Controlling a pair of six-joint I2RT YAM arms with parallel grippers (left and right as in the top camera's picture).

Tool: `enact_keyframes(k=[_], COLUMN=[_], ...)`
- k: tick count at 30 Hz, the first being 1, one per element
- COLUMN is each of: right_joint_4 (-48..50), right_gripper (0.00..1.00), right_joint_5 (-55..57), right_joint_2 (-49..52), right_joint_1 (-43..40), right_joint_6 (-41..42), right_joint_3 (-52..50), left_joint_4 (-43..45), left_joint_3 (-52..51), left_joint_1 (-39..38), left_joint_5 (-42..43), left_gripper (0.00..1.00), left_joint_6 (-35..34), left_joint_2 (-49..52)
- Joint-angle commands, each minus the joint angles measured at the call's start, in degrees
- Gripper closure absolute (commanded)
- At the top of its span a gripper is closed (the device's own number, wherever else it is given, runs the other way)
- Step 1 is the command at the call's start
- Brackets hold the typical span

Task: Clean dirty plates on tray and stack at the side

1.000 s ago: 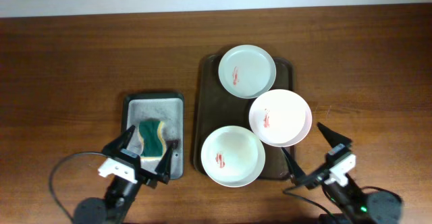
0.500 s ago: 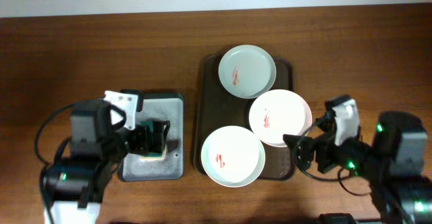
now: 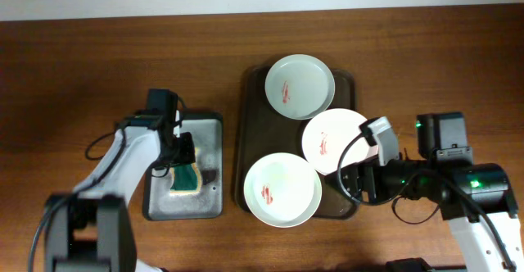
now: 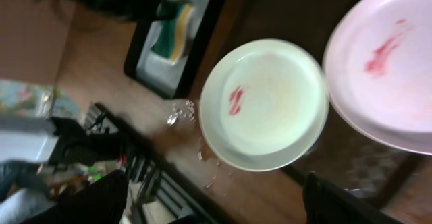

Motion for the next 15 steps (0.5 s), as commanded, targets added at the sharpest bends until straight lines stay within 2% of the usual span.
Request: enact_keyframes(k=[1,2,3,5,8,9,10,12,15], right_joint_4=[-0.3,-0.4,-0.3,-0.3,-0.3,-0.1,0.2,0.5,0.5], right_gripper=[0.17,0.17,0.17,0.17,0.18,0.19,0.19,0.19,0.18], right_joint_5=[4.5,8.5,10.4,12.6,12.6,12.6,12.6,12.6,12.6], right_joint_2=[-0.2,-0.2,-0.2,-0.2,-0.2,-0.2,-0.2,-0.2,-0.2], right_joint_1=[4.2,5.8,6.8,9.0,11.0,11.1,11.1,11.1,11.1], right_joint_6=[2.3,4.3,5.2,6.3,6.5,6.5,6.5,6.5,6.5], right_joint_3=[0.2,0.1,0.0,-0.4,-0.6,-0.6,-0.6,-0.6,-0.6], left_joint_4=[2.3,3.3,3.9,4.3,0.1,-3.0,-7.3,-11.3,-16.8], left_joint_3=[-0.7,-0.7,-0.7,-0.5,2.3,4.2,6.9,9.2,10.6], left_joint_1=[0.2,0.2,0.2,0.2,0.2,0.2,0.2,0.2,0.2], left_joint_5=[3.0,2.4,2.1,2.2,2.2,2.6,2.8,2.8,5.0], left_gripper=[0.78,0.86,1.00,1.00,1.00,0.92,0.50,0.32,0.22], left_joint_6=[2.1,2.1,2.1,2.1,2.1,2.1,2.1,2.1,2.1], left_joint_2=[5.7,6.8,7.3,7.3,6.3,5.6,4.3,2.9,0.3])
